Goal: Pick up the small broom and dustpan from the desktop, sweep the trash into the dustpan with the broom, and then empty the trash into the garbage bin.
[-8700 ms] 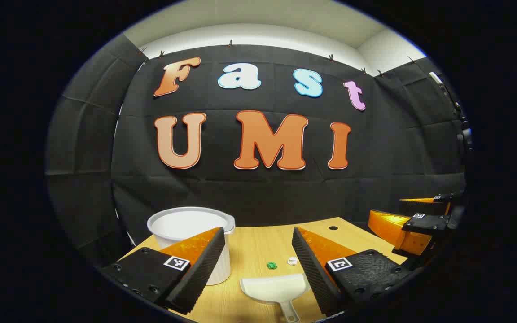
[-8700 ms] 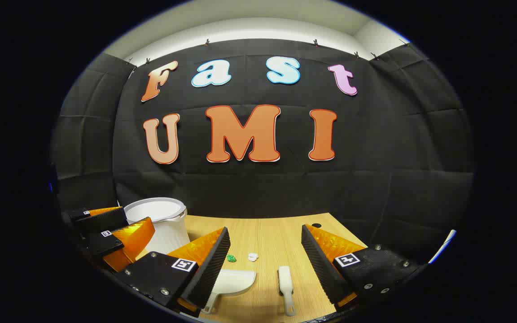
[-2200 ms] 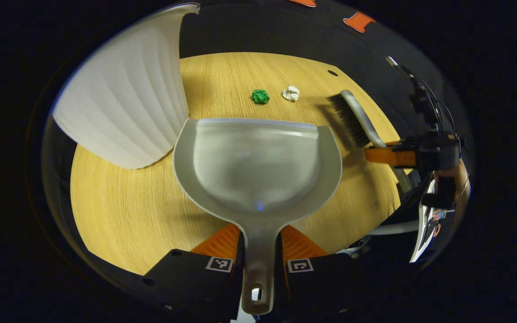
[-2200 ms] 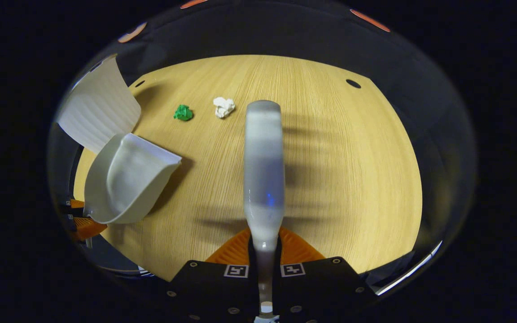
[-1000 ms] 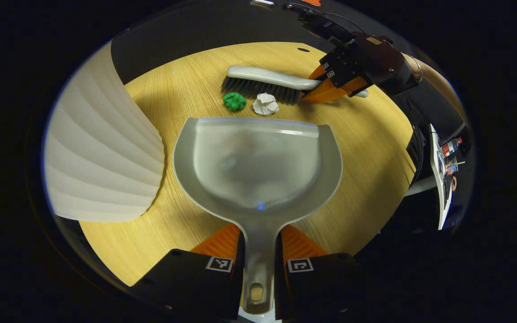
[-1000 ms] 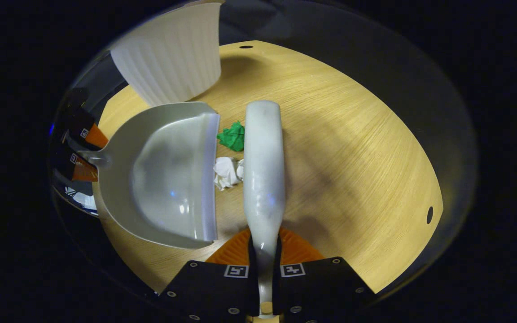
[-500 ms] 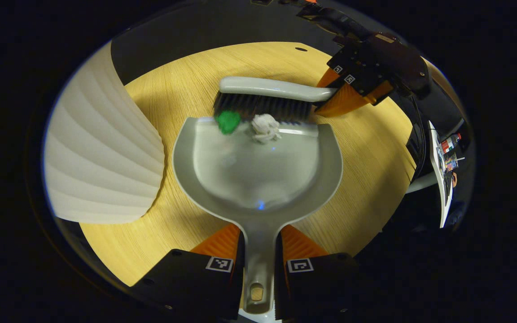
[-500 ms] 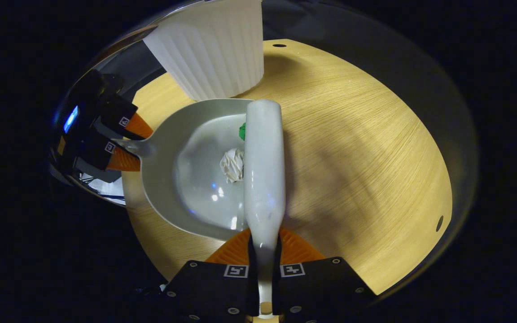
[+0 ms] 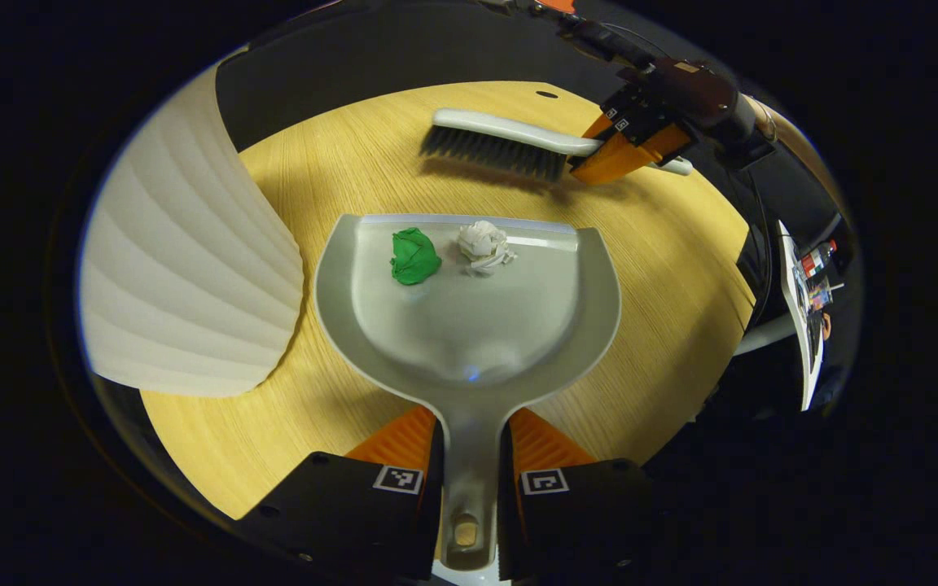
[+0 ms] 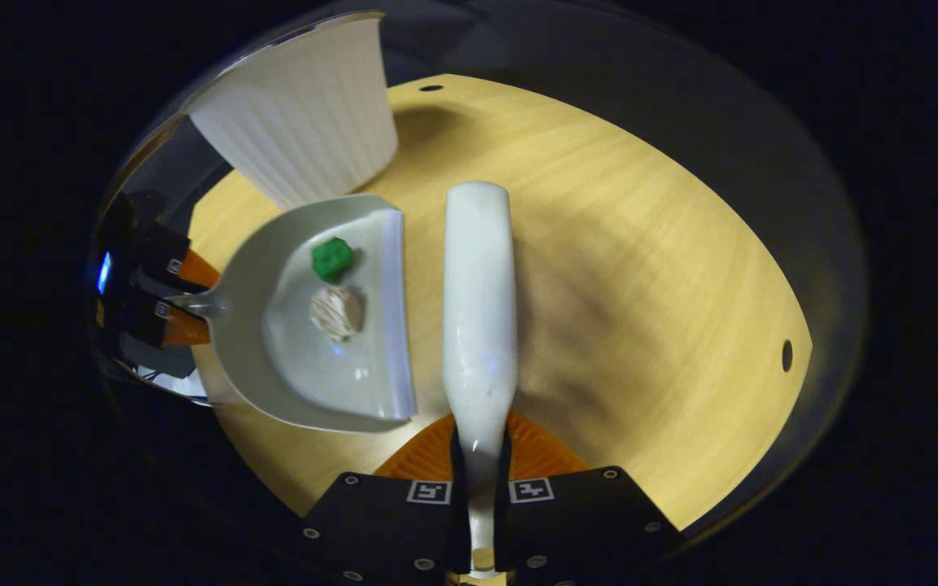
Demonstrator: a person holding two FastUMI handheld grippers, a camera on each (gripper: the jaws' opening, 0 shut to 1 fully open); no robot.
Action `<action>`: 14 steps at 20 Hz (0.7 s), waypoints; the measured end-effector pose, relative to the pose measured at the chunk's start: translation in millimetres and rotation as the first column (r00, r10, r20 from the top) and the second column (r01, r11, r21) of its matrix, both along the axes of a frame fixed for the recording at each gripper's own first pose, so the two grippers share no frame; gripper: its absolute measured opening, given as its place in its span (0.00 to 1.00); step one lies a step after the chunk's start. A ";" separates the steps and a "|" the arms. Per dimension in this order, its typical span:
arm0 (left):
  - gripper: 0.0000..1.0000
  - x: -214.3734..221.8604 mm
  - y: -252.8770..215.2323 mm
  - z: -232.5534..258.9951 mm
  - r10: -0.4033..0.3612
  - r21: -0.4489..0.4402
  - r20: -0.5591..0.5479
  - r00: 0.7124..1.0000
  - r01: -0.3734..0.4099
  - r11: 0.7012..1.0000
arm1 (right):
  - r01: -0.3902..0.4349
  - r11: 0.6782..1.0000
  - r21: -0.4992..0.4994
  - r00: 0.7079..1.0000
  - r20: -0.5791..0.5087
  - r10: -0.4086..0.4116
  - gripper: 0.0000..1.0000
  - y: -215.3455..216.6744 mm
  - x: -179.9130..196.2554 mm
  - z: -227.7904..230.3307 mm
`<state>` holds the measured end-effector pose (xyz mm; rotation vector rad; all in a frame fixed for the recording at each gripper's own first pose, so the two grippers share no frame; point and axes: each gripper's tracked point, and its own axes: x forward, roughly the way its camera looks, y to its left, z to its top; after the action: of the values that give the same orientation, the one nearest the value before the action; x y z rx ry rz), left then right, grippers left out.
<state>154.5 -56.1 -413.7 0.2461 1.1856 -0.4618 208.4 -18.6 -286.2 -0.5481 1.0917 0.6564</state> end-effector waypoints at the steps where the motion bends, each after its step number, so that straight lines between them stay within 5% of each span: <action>1: 0.30 0.7 -1.8 -2.7 -0.002 0.000 -0.009 1.000 0.002 1.000 | 0.039 0.999 -0.005 0.999 0.002 -0.039 0.11 -14.4 2.8 -4.2; 6: 0.29 20.1 6.8 25.0 -0.017 -0.056 -0.024 1.000 0.016 0.998 | 0.174 0.984 -0.029 0.985 -0.018 -0.174 0.11 -68.1 -22.9 -25.9; 14: 0.29 35.4 23.7 83.1 -0.135 -0.065 0.023 0.991 0.136 0.989 | 0.308 0.951 0.012 0.951 -0.045 -0.307 0.11 -76.9 -28.2 -59.2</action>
<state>190.0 -32.3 -330.6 0.2746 1.1372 -0.6158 180.1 -95.4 -345.4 -0.3375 1.1797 0.4062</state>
